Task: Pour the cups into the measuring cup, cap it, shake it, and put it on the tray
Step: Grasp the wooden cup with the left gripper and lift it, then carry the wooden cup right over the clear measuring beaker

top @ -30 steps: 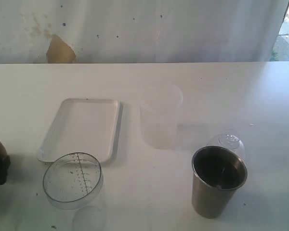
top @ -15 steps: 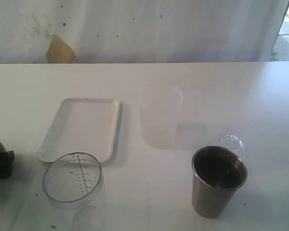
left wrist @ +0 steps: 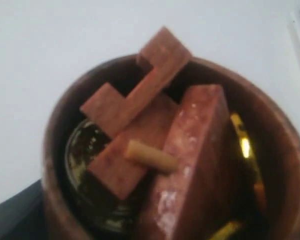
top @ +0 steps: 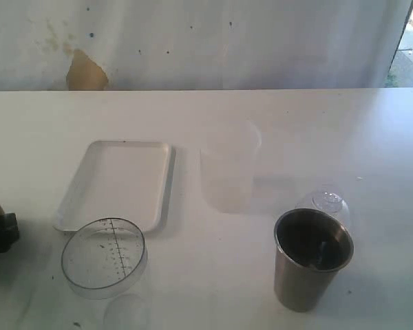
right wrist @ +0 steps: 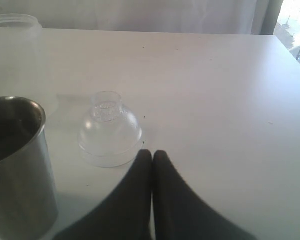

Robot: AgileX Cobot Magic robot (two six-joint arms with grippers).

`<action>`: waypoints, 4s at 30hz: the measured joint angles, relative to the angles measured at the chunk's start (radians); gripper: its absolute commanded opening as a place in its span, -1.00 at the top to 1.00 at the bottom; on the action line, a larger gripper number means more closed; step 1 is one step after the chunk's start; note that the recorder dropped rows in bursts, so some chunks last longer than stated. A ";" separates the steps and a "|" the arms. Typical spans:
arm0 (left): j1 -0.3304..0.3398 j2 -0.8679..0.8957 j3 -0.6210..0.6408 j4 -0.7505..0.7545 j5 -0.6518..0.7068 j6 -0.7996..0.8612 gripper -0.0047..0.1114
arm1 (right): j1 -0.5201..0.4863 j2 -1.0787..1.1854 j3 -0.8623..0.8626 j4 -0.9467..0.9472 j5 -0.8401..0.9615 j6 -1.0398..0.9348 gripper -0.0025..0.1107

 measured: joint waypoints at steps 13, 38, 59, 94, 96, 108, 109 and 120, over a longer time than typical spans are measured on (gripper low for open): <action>0.000 -0.106 -0.005 0.120 0.035 -0.058 0.92 | 0.000 0.000 0.000 0.000 0.000 0.000 0.96; -0.091 -0.524 -0.348 1.361 0.197 -0.596 0.92 | 0.000 0.000 0.000 0.000 0.000 0.000 0.96; -0.150 -0.531 -0.412 1.601 0.123 -0.272 0.92 | 0.000 0.000 0.000 0.000 0.000 0.000 0.96; -0.150 -0.531 -0.412 1.459 0.029 0.110 0.92 | 0.000 0.000 0.000 0.000 0.000 0.000 0.96; -0.150 -0.531 -0.412 1.459 0.029 0.147 0.92 | 0.000 0.000 0.000 0.000 0.000 0.000 0.96; -0.150 -0.531 -0.412 1.459 -0.021 0.278 0.92 | 0.000 0.000 0.000 0.000 0.000 0.000 0.96; -0.150 -0.531 -0.412 1.459 -0.023 0.278 0.92 | 0.000 0.000 0.000 0.000 0.000 0.000 0.96; -0.151 -0.531 -0.412 1.482 -0.027 0.327 0.92 | 0.000 0.000 0.000 0.000 0.000 0.000 0.96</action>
